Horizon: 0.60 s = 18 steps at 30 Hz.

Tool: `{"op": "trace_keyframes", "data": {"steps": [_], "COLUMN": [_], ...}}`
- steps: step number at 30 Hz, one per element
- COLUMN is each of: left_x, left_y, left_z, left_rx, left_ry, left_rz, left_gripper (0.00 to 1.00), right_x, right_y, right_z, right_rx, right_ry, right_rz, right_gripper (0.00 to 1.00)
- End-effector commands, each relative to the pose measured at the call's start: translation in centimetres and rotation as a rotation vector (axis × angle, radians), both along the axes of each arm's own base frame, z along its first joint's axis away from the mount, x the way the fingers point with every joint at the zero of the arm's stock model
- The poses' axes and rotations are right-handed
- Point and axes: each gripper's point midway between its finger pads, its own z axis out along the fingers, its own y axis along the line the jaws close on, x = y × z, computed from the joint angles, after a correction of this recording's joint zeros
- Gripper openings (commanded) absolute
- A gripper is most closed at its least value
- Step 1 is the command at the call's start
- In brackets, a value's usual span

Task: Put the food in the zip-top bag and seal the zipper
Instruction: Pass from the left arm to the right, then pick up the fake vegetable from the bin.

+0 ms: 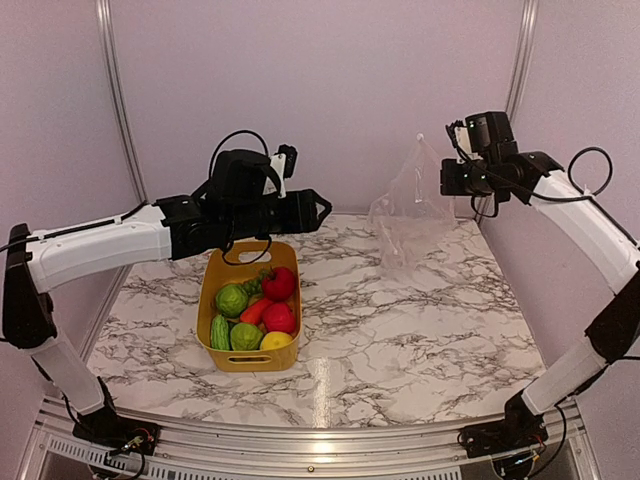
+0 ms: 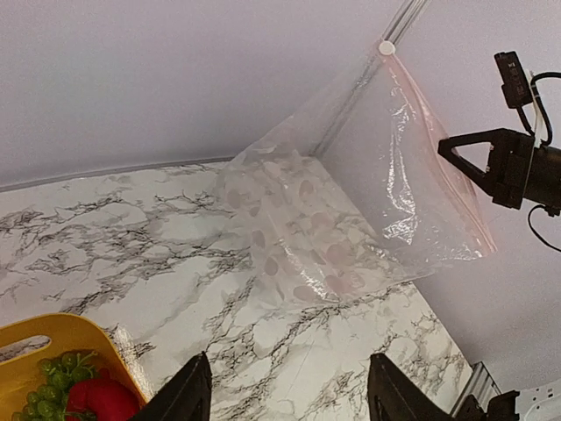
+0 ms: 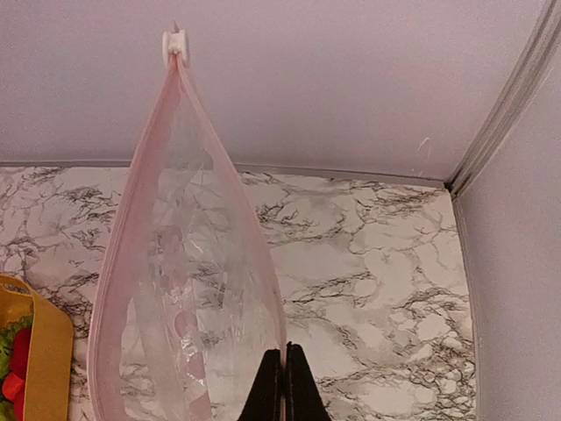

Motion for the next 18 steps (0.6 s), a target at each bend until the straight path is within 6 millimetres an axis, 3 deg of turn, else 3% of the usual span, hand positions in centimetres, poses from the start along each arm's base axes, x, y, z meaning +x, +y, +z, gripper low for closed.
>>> {"op": "trace_keyframes", "data": {"steps": [1,3,6,14,18], "left_x": [0.7,1.1,1.0,-0.2,-0.4], "left_y": [5.1,7.4,9.4,11.2,12.0], "left_z": [0.2,-0.8,-2.5,-6.6,-9.0], "left_rx": [0.036,0.043,0.092,0.241,0.292], "left_ry": [-0.009,0.013,0.050,0.144,0.209], "left_rz": [0.085,0.147,0.182,0.180,0.178], "left_gripper": [0.62,0.62,0.63,0.86,0.90], "right_x": [-0.2,-0.3,-0.3,-2.7,-4.2], "right_y": [-5.4,-5.8,-4.3,4.6,7.0], "right_z": [5.4,5.7,3.7,-6.3,-10.0], "right_rx": [-0.118,-0.131,-0.081,0.025,0.071], "right_ry": [-0.119,-0.129,-0.084,0.138,0.232], "right_rz": [-0.129,-0.142,-0.080,0.231,0.318], "right_gripper": [0.00,0.00,0.00,0.00,0.00]}}
